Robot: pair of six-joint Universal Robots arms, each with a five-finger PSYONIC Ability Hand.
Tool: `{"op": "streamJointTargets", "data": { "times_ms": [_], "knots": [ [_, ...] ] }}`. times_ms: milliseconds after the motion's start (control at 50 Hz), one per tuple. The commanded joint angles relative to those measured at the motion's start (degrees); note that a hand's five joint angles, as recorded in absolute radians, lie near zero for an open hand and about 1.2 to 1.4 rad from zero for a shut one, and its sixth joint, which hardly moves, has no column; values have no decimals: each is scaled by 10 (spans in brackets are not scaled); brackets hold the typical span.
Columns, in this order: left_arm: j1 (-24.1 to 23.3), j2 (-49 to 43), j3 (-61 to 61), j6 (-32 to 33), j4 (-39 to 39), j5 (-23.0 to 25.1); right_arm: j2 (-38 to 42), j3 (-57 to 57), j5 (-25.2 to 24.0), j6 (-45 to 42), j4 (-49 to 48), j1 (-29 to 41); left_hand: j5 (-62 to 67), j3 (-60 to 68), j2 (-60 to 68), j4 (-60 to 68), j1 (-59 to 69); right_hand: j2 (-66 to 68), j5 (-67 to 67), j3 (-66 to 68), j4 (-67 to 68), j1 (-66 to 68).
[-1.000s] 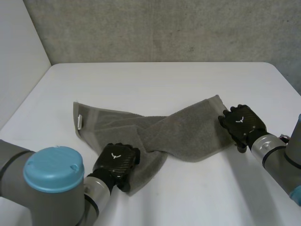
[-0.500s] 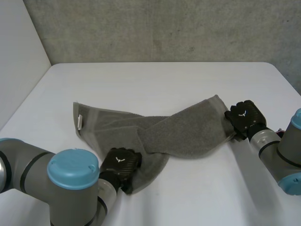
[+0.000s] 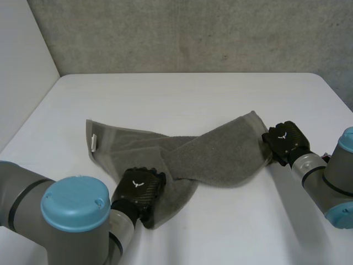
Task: Fold the towel.
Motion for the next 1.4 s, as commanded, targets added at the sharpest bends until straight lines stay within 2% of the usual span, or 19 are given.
{"op": "streamJointTargets", "data": {
  "times_ms": [20, 160, 240, 520, 660, 740, 780, 800, 840, 860, 880, 920, 1080, 1200, 1240, 1280, 1300, 1340, 1400],
  "knots": [
    [-12, -1, -3, 4, 2, 0, -22, -1, 0, 6, 1, 0, 32, 29, 29, 30, 29, 50, 44, 52, 49, 45],
    [-15, -15, 8, 6, 5, -1, -121, 7, 3, 43, 26, 0, 37, 34, 34, 35, 34, 50, 44, 52, 49, 45],
    [-16, -28, 18, 5, 7, -2, -187, -3, 2, 85, 84, -5, 37, 34, 35, 35, 34, 50, 44, 52, 49, 45],
    [-16, -50, 42, 5, 10, -9, -309, -65, 4, 139, 233, -25, 37, 34, 34, 35, 34, 50, 44, 52, 49, 45],
    [-16, -55, 45, 6, 11, -27, -331, -72, 2, 154, 268, -24, 54, 51, 51, 51, 51, 50, 44, 52, 49, 45],
    [-16, -58, 45, 6, 12, -27, -346, -67, 4, 154, 271, -21, 133, 130, 130, 131, 130, 50, 44, 52, 49, 45],
    [-15, -57, 43, 6, 20, -30, -347, -66, 4, 154, 272, -20, 305, 302, 303, 303, 302, 50, 44, 52, 49, 45],
    [-15, -57, 43, 6, 20, -30, -347, -66, 4, 154, 272, -20, 306, 303, 304, 304, 303, 50, 44, 52, 49, 45],
    [-13, -51, 38, 6, 44, -42, -347, -66, 4, 154, 272, -22, 467, 464, 464, 465, 464, 50, 44, 52, 49, 45],
    [-13, -51, 38, 6, 44, -42, -347, -66, 4, 154, 272, -22, 468, 465, 465, 465, 465, 50, 44, 52, 49, 45],
    [-11, -48, 37, 6, 54, -50, -346, -67, 4, 154, 272, -23, 569, 566, 566, 567, 566, 50, 44, 52, 49, 45],
    [-8, -42, 35, 6, 61, -57, -346, -68, 4, 154, 272, -24, 570, 567, 567, 568, 567, 50, 44, 52, 49, 45],
    [45, 24, 13, 10, 64, -67, -349, -78, 4, 148, 288, -38, 570, 567, 567, 568, 567, 50, 44, 52, 49, 45],
    [85, 124, 3, 48, 56, -55, -368, -111, -7, 142, 365, -46, 570, 567, 567, 568, 567, 50, 44, 52, 49, 45],
    [91, 156, 6, 65, 49, -48, -373, -127, -8, 140, 387, -47, 570, 567, 567, 568, 567, 50, 44, 52, 49, 45],
    [106, 234, 18, 101, 33, -22, -389, -160, -9, 140, 417, -46, 570, 567, 567, 568, 567, 50, 44, 52, 49, 45],
    [107, 235, 18, 101, 33, -22, -389, -160, -9, 140, 417, -46, 570, 567, 567, 568, 567, 50, 44, 52, 49, 45],
    [127, 291, 49, 121, 14, 11, -404, -200, -9, 141, 438, -45, 570, 567, 567, 568, 567, 50, 44, 52, 49, 45],
    [137, 307, 69, 123, -4, 30, -411, -236, -9, 141, 460, -43, 570, 567, 567, 568, 567, 50, 44, 52, 49, 45]
  ]
}}
